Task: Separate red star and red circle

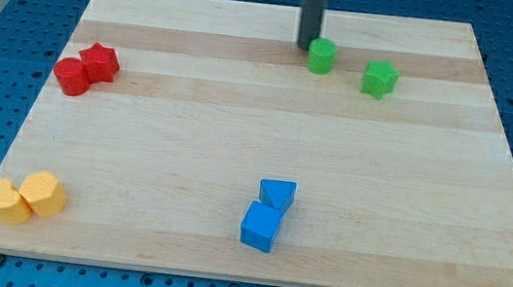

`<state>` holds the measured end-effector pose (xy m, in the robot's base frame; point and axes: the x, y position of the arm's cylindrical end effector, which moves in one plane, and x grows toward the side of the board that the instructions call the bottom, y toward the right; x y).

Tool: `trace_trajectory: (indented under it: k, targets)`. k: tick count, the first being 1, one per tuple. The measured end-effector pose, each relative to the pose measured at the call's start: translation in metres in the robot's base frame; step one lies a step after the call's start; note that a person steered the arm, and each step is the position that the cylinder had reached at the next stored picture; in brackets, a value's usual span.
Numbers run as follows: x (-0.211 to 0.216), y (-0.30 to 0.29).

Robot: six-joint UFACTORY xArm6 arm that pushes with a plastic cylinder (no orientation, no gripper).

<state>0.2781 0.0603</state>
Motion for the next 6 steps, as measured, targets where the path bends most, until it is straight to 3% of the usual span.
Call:
trace_trajectory:
  k: [1, 3, 4, 5, 6]
  targets:
    - [0.001, -0.023]
    - [-0.016, -0.171]
    - [0.008, -0.199]
    - [0.06, -0.179]
    - [0.132, -0.214]
